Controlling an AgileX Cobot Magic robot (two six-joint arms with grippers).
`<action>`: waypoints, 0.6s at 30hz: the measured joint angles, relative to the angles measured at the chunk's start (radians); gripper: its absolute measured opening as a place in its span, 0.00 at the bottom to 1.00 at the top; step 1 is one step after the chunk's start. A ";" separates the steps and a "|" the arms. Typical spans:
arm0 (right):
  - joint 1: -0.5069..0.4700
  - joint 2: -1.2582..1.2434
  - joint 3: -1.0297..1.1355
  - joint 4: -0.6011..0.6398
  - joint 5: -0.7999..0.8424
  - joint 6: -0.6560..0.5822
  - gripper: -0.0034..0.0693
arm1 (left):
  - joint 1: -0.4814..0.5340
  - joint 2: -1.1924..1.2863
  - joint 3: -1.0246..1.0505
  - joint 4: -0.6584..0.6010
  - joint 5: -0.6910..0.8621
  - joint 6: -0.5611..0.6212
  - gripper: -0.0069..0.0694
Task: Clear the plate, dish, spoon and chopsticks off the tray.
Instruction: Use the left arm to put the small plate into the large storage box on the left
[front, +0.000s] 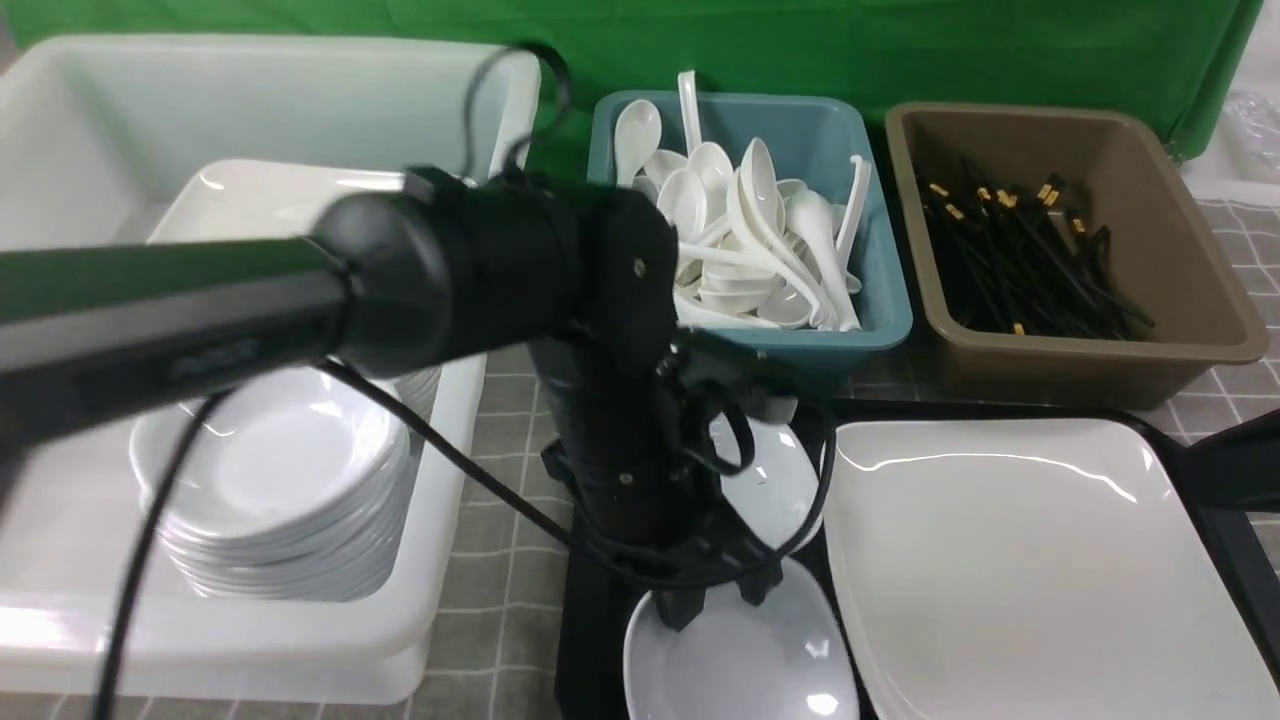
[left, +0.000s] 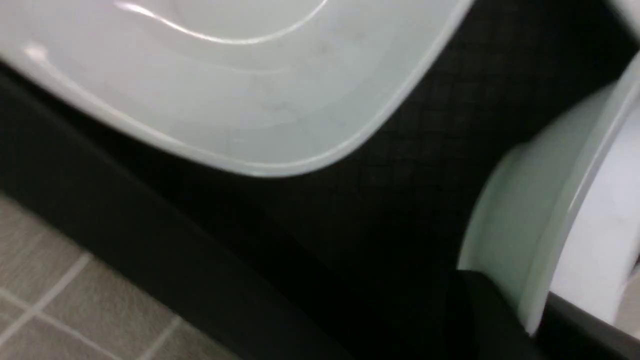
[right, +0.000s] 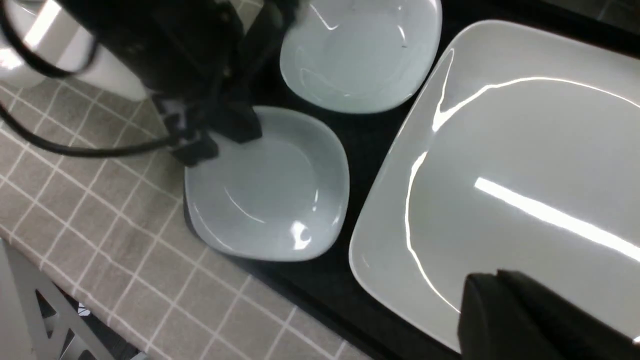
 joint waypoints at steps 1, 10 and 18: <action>0.000 0.000 0.000 0.007 0.001 -0.013 0.09 | 0.000 -0.025 0.000 0.000 0.002 0.000 0.13; 0.033 0.001 -0.114 0.163 0.033 -0.143 0.08 | 0.136 -0.235 -0.034 -0.113 0.057 -0.013 0.13; 0.411 0.139 -0.264 0.095 -0.057 -0.078 0.08 | 0.634 -0.522 0.095 -0.282 0.055 0.045 0.13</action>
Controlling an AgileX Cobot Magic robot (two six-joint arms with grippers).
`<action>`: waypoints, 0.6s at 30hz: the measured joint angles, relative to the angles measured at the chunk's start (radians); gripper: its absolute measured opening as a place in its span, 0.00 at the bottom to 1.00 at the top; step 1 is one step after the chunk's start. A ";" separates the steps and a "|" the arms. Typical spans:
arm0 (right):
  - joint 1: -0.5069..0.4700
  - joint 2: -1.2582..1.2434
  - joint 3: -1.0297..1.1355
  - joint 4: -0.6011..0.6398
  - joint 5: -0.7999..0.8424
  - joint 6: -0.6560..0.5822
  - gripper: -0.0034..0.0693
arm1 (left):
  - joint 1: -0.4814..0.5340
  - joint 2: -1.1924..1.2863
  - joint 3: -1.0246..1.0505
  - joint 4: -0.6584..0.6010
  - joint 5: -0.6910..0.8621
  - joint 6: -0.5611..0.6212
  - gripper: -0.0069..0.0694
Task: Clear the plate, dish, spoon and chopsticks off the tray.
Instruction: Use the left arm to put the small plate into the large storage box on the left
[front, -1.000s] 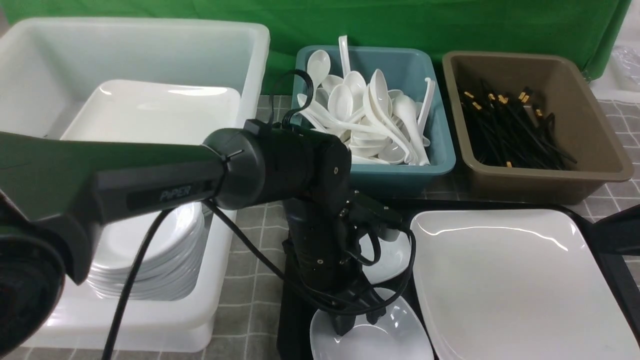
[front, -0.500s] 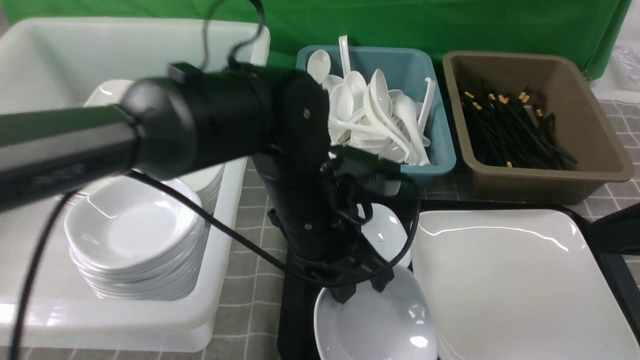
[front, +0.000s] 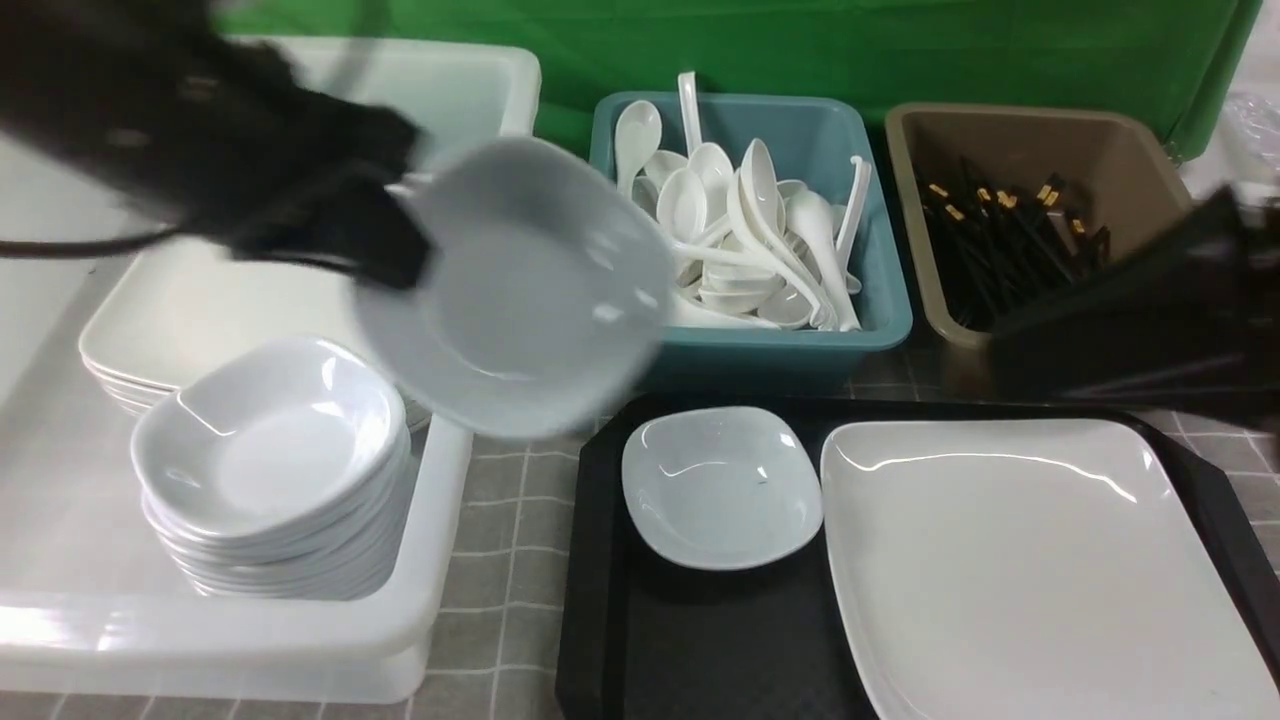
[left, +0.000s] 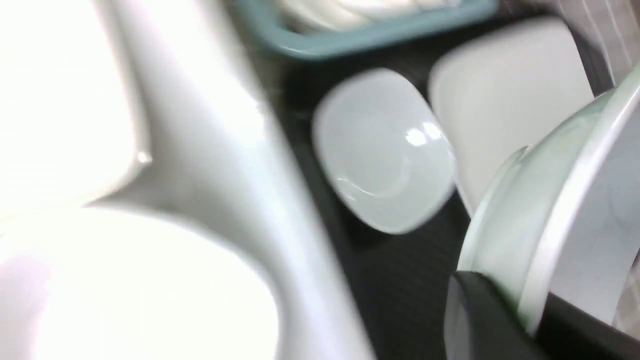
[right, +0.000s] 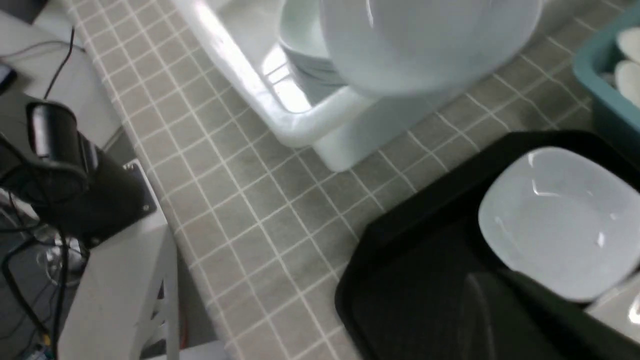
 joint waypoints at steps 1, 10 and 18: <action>0.044 0.025 -0.014 -0.039 -0.023 0.019 0.08 | 0.073 -0.028 0.040 -0.034 -0.003 0.013 0.13; 0.340 0.297 -0.242 -0.263 -0.086 0.163 0.08 | 0.411 -0.106 0.322 -0.159 -0.106 0.090 0.13; 0.387 0.417 -0.359 -0.277 -0.085 0.169 0.08 | 0.418 -0.106 0.397 -0.120 -0.162 0.111 0.24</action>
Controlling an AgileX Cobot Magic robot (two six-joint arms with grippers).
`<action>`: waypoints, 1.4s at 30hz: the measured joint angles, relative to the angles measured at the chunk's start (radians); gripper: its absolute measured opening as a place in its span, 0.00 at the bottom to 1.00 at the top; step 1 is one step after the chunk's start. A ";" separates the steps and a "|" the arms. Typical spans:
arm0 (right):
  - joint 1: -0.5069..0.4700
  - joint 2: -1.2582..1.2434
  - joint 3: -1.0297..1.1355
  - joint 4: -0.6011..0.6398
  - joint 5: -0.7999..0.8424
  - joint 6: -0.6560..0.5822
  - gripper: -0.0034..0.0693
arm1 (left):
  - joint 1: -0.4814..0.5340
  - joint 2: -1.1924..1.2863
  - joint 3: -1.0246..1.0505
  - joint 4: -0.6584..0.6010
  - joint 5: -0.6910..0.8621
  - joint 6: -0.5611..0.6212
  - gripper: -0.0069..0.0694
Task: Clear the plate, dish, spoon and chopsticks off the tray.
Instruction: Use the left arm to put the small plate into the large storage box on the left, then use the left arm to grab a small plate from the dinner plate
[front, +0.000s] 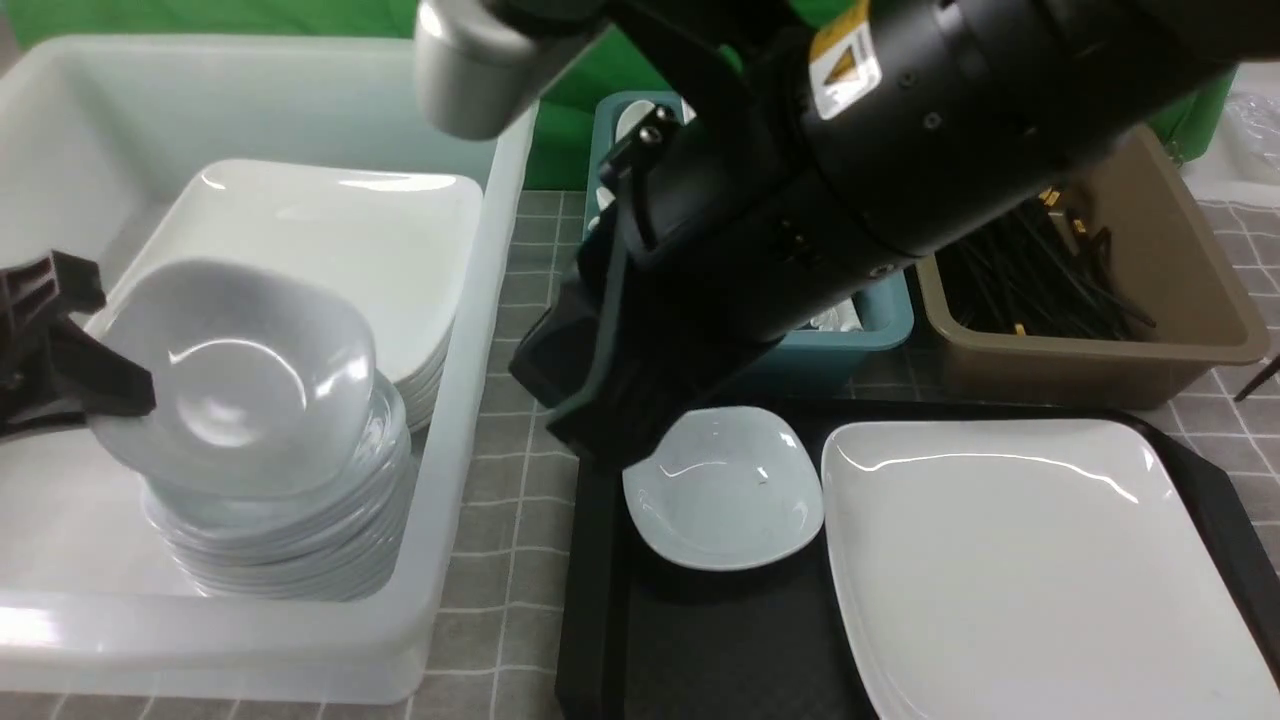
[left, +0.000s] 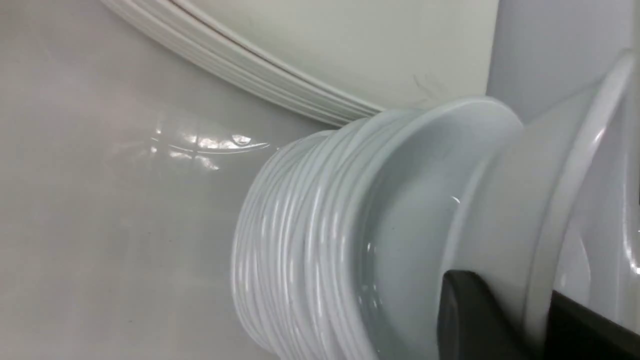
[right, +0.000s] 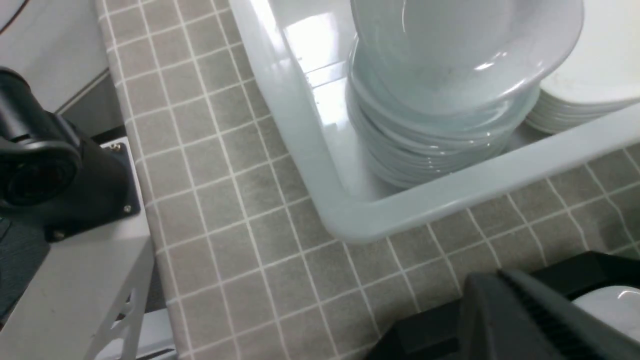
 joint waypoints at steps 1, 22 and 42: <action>0.000 0.000 0.000 -0.004 0.001 0.000 0.08 | 0.000 0.000 0.000 0.016 -0.001 0.000 0.30; -0.322 -0.248 0.141 -0.437 0.241 0.257 0.08 | -0.722 0.075 -0.399 0.312 0.074 -0.168 0.12; -0.509 -0.625 0.505 -0.436 0.211 0.315 0.08 | -1.238 0.709 -0.462 0.911 -0.177 -0.239 0.75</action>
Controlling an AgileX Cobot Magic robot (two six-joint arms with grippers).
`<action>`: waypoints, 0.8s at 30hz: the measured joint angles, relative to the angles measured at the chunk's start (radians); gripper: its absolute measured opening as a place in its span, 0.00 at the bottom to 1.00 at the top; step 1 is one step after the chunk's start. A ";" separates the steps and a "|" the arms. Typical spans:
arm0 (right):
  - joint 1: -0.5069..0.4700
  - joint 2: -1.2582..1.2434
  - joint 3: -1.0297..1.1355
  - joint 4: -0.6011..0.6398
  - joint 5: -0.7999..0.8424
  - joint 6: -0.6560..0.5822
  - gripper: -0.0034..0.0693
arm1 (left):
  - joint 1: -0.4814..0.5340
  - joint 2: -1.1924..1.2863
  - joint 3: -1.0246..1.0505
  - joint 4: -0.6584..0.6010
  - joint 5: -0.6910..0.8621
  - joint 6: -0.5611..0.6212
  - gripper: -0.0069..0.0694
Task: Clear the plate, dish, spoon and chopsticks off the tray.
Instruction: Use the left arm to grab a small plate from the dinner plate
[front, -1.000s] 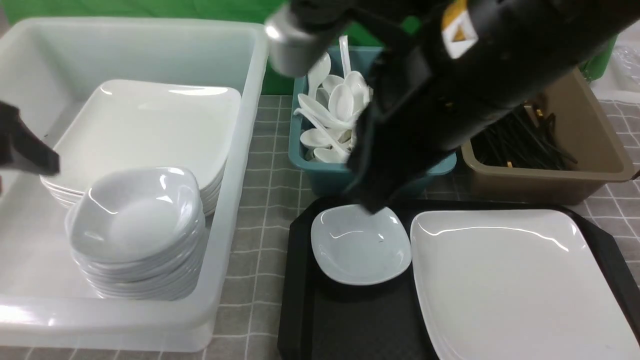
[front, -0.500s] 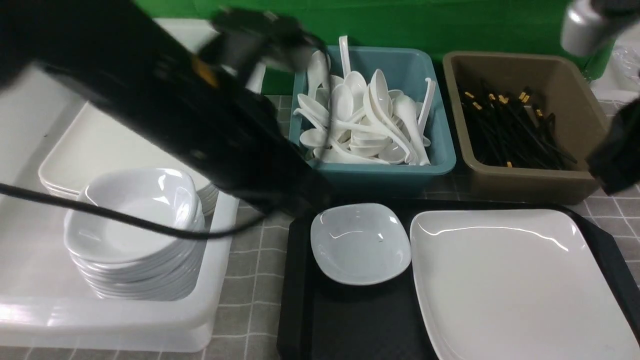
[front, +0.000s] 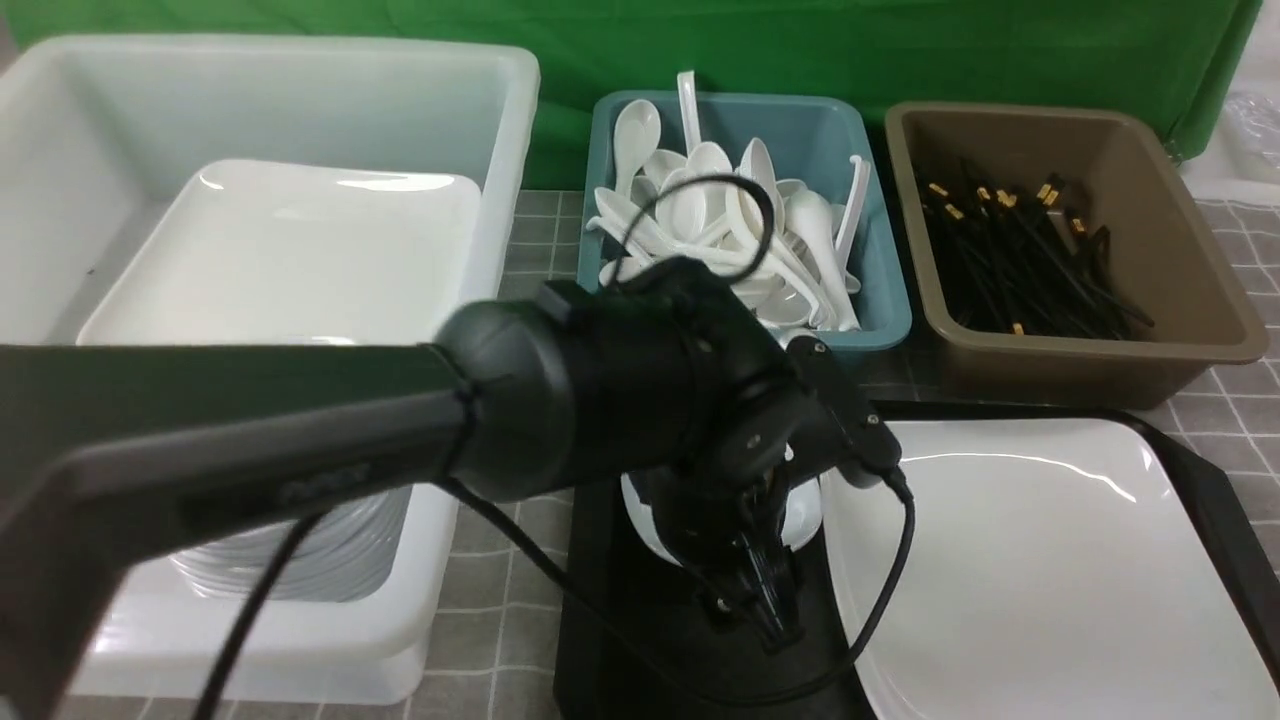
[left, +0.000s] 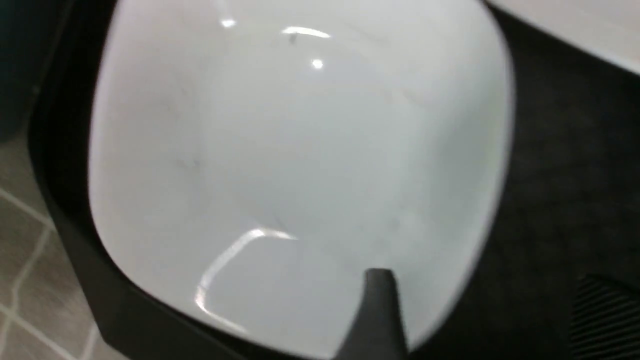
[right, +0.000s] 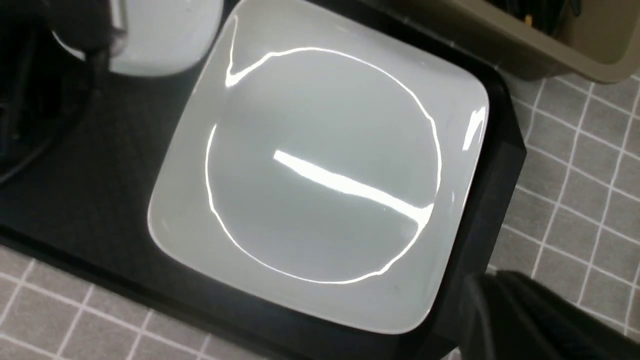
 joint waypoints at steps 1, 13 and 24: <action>0.000 -0.001 0.000 0.001 -0.002 0.001 0.08 | 0.000 0.013 0.000 0.015 -0.014 -0.003 0.78; 0.000 -0.001 0.006 0.092 -0.017 -0.007 0.08 | 0.012 0.090 -0.002 0.079 -0.090 -0.074 0.62; 0.000 -0.001 0.006 0.097 -0.027 -0.028 0.08 | 0.010 0.054 -0.027 0.060 -0.071 -0.070 0.20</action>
